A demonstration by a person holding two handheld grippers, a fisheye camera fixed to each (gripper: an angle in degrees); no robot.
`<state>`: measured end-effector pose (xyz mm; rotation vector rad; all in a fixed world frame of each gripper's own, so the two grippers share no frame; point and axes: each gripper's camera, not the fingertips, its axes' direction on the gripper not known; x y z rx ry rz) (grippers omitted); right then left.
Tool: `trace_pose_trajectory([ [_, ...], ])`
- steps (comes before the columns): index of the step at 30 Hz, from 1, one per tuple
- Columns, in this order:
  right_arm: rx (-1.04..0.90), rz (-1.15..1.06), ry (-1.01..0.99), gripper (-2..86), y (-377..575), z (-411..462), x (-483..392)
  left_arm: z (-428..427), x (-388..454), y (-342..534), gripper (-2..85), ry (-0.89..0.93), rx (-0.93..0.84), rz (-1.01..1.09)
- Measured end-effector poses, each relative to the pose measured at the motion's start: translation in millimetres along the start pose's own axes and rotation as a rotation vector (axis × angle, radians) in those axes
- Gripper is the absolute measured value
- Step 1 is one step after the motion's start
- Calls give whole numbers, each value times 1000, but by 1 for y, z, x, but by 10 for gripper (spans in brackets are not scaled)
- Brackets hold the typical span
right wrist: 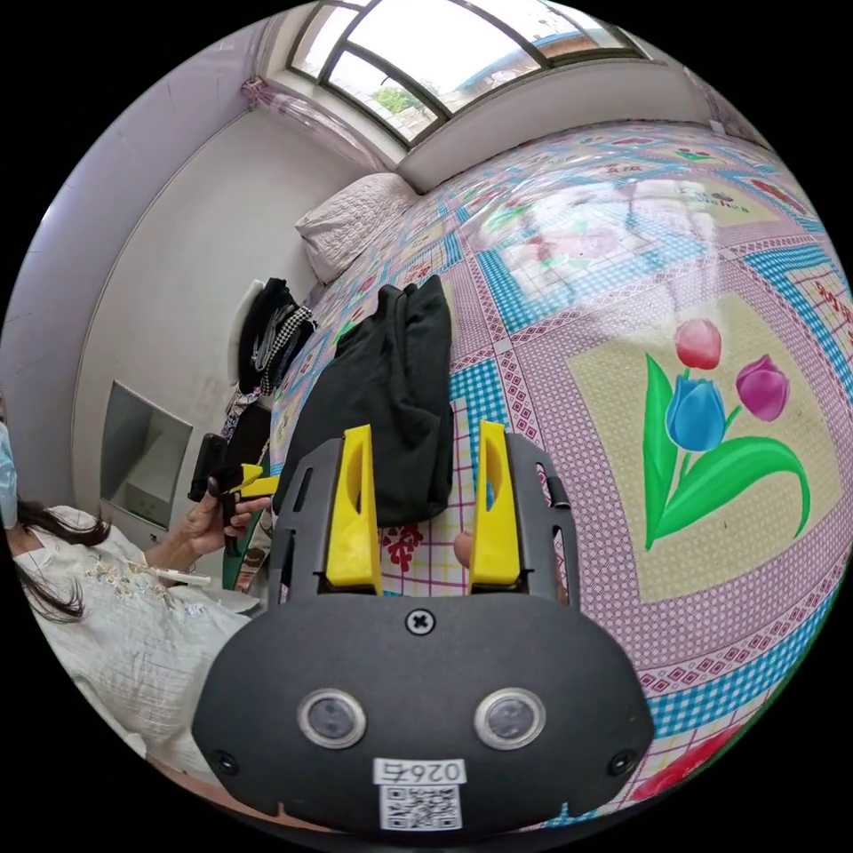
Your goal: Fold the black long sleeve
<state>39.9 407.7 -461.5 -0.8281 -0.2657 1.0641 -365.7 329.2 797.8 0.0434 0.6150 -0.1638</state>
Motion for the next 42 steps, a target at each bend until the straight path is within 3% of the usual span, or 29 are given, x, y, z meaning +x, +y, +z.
trace_pose_trajectory([
  [7,-74,-8,19,98,-4,22,15,9,-7,-30,157,-28,-100,10],
  [15,-129,127,-81,-1,-8,37,53,2,-33,-51,108,78,-143,-24],
  [25,-121,280,-190,-12,44,28,58,-23,-62,-44,84,154,-204,-54],
  [32,-188,387,-300,2,144,26,30,-45,-78,8,95,155,-355,-66],
  [39,-66,337,-158,119,149,-23,-1,-119,-86,12,122,148,-40,-73],
  [42,-41,249,-106,148,107,-17,-15,-120,-79,-17,180,48,-49,-22],
])
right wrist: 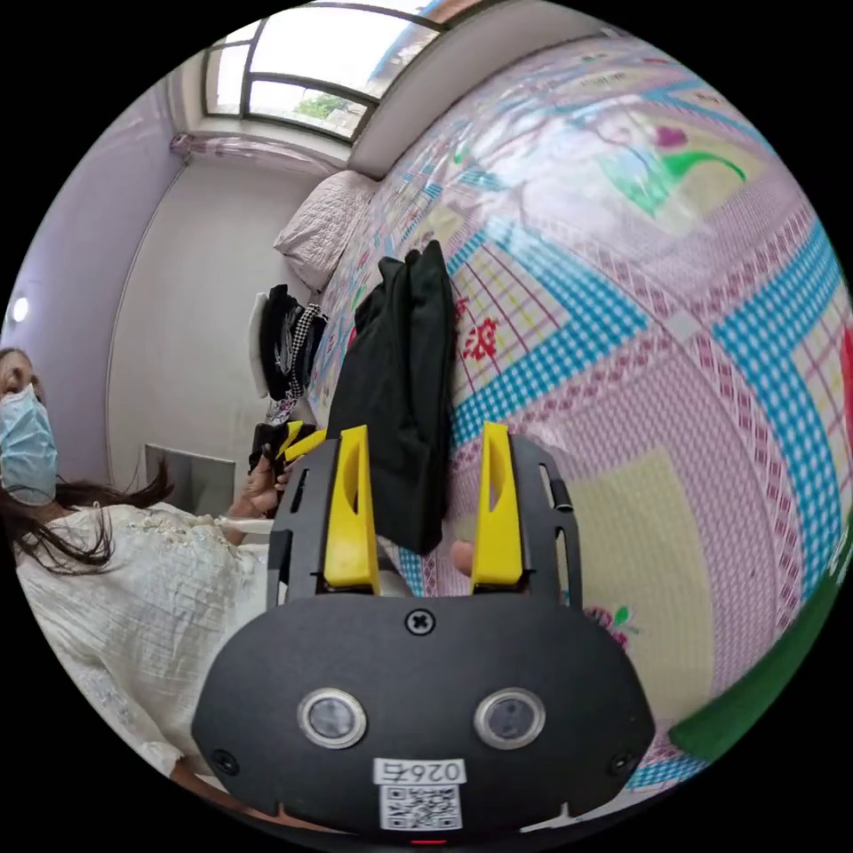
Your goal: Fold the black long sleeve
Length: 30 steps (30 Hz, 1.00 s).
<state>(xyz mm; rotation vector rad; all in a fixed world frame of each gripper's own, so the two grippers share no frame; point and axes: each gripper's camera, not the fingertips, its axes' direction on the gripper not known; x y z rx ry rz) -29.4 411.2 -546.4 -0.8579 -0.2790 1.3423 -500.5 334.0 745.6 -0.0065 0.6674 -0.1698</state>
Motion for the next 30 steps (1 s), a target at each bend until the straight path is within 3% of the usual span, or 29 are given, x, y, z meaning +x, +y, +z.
trace_pose_trajectory([
  [4,-55,-96,33,153,-57,45,-18,27,9,-33,214,-82,-89,74],
  [23,-124,-132,11,127,-171,178,-98,74,-26,-86,128,93,-210,132],
  [30,-163,-70,139,20,-205,246,-142,86,-60,-91,37,117,-277,79],
])
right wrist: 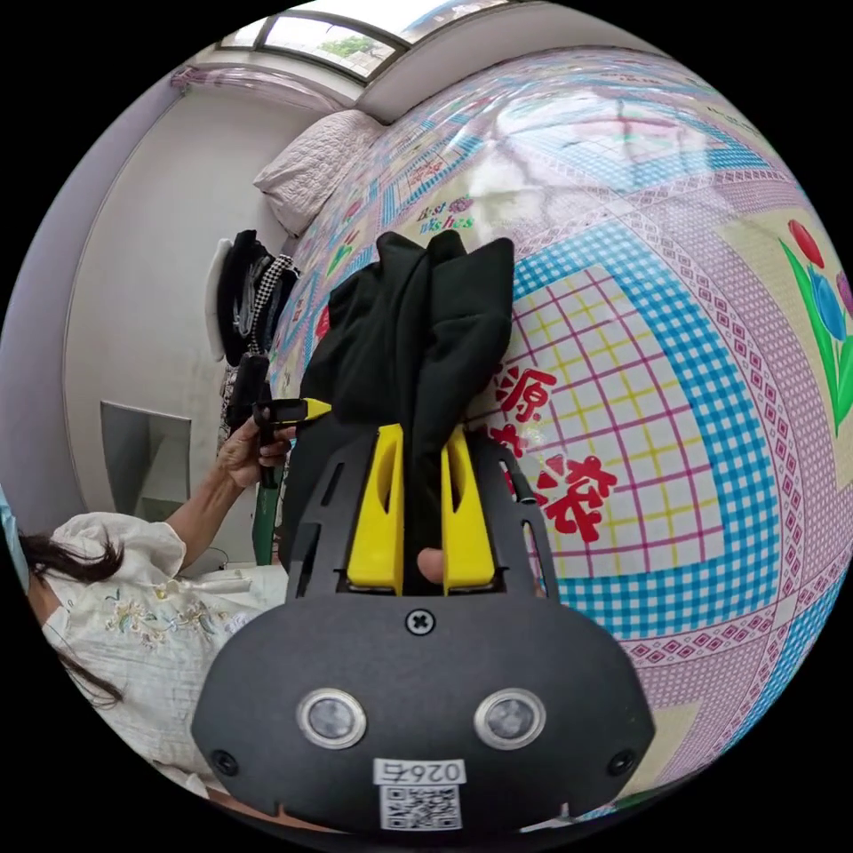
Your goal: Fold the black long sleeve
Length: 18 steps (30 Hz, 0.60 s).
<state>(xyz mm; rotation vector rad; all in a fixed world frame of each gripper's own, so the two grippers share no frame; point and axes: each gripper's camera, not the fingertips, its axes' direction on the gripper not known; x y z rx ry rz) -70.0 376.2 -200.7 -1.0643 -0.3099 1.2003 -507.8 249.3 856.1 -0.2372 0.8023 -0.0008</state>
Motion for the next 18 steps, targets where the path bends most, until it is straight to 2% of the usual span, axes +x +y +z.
trace_pose_trajectory([
  [2,27,13,48,10,-5,7,-21,-3,-5,4,28,4,9,13],
  [5,83,-46,258,2,-6,16,-90,-6,-5,13,18,-34,18,67],
  [7,79,-175,546,1,-6,41,-166,-7,0,17,15,-69,8,114],
  [10,87,-281,777,-1,-4,70,-237,-10,6,20,11,-75,-12,181],
  [18,228,-90,776,-1,8,22,-273,8,52,20,4,-10,-100,375],
])
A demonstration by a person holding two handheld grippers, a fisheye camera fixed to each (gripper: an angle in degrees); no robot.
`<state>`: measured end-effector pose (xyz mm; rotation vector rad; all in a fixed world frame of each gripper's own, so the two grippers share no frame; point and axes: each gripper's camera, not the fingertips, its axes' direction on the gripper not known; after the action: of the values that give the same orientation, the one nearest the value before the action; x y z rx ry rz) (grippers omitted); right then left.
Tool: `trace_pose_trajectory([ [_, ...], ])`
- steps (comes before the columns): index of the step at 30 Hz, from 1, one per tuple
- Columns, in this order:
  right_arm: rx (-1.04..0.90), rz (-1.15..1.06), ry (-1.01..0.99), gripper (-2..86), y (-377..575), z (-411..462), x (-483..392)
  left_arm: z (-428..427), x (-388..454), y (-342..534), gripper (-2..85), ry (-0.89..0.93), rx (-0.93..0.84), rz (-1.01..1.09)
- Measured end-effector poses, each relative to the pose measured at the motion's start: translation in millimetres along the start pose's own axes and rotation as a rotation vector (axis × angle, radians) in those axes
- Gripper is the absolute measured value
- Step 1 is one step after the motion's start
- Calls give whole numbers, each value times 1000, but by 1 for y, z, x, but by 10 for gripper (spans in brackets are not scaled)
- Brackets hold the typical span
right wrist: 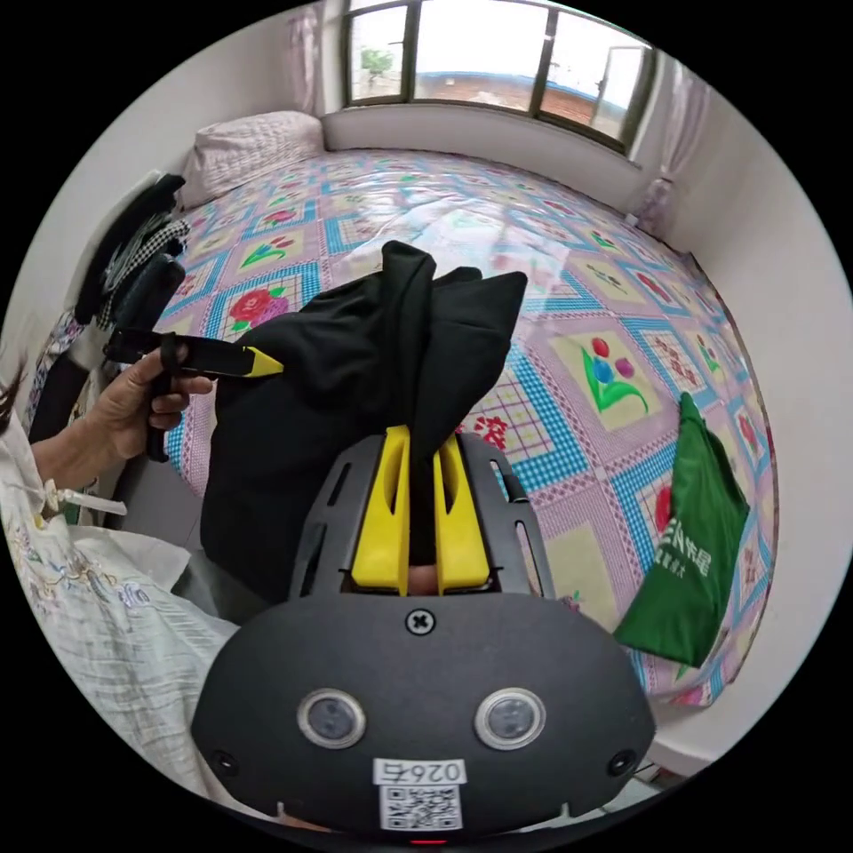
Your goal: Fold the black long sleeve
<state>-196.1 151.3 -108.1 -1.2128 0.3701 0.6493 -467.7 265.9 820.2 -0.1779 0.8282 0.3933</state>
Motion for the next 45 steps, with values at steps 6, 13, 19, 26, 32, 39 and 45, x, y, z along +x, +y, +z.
trace_pose_trajectory([
  [6,53,112,146,-1,23,-77,49,66,63,-30,3,112,-73,131],
  [13,138,192,310,0,54,-181,186,172,162,-71,4,173,-106,329],
  [19,122,279,263,2,47,-200,363,289,189,-132,16,185,-149,317],
  [26,-265,432,-3,30,15,15,578,399,48,-160,24,136,-191,-127],
  [32,2,394,176,64,28,-47,547,318,46,-133,45,95,-121,65],
  [39,176,538,56,109,109,-113,528,308,42,-68,164,38,-213,206],
  [45,165,633,-117,132,155,-93,551,353,41,-67,180,97,-381,250],
])
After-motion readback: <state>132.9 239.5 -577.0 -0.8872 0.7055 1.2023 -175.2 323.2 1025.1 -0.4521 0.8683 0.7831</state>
